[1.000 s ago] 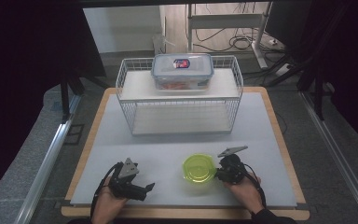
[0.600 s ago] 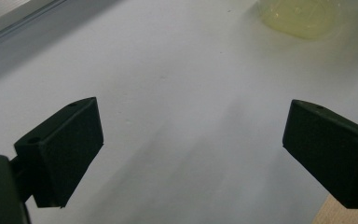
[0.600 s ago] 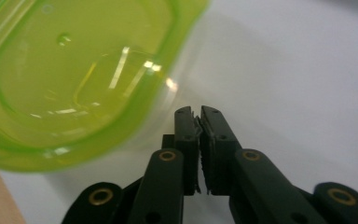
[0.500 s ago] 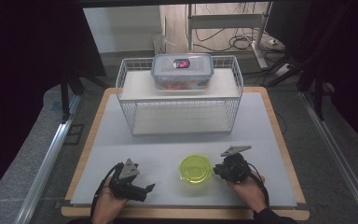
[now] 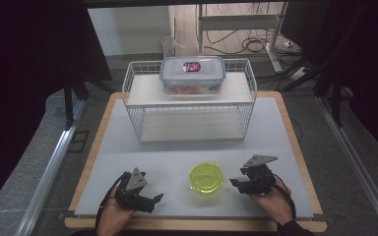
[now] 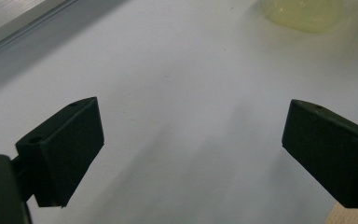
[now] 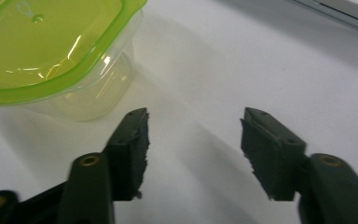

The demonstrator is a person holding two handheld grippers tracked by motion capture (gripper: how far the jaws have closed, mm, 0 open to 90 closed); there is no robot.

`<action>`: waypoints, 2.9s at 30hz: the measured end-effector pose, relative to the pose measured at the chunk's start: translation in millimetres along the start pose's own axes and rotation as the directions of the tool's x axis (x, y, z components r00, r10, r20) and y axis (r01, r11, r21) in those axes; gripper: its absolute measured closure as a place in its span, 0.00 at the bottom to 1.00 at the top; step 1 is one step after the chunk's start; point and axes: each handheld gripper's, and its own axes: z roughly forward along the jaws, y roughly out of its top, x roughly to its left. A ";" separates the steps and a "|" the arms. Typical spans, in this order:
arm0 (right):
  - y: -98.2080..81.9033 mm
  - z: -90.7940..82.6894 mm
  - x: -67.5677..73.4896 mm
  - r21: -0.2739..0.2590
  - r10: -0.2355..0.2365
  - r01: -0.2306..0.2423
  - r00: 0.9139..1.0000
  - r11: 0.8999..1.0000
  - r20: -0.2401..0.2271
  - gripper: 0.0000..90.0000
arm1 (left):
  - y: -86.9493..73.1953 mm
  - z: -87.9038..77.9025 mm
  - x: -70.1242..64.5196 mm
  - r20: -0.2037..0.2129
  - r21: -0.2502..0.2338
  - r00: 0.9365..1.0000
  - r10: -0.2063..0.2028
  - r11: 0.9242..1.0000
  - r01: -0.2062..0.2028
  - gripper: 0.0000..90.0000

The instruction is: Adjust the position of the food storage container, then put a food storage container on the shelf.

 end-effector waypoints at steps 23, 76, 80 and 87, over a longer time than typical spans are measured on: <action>-3.8 -19.3 1.6 -0.009 0.142 -0.142 0.990 0.990 -0.018 0.37 | 0.9 -0.6 -1.6 -0.005 -0.006 1.000 0.006 1.000 -0.006 0.06; 22.1 12.7 -0.5 0.033 0.462 -0.506 0.758 0.862 -0.460 0.90 | 2.0 -0.6 -2.4 -0.004 -0.010 1.000 0.010 1.000 -0.010 0.05; 26.6 7.8 -2.1 0.013 0.455 -0.509 0.756 0.861 -0.470 0.90 | 2.0 -0.9 -2.3 -0.006 -0.011 1.000 0.009 1.000 -0.009 0.05; 35.3 1.8 -4.2 -0.003 0.434 -0.496 0.763 0.868 -0.479 0.90 | 2.1 -1.6 -2.1 -0.006 -0.014 1.000 0.008 1.000 -0.008 0.05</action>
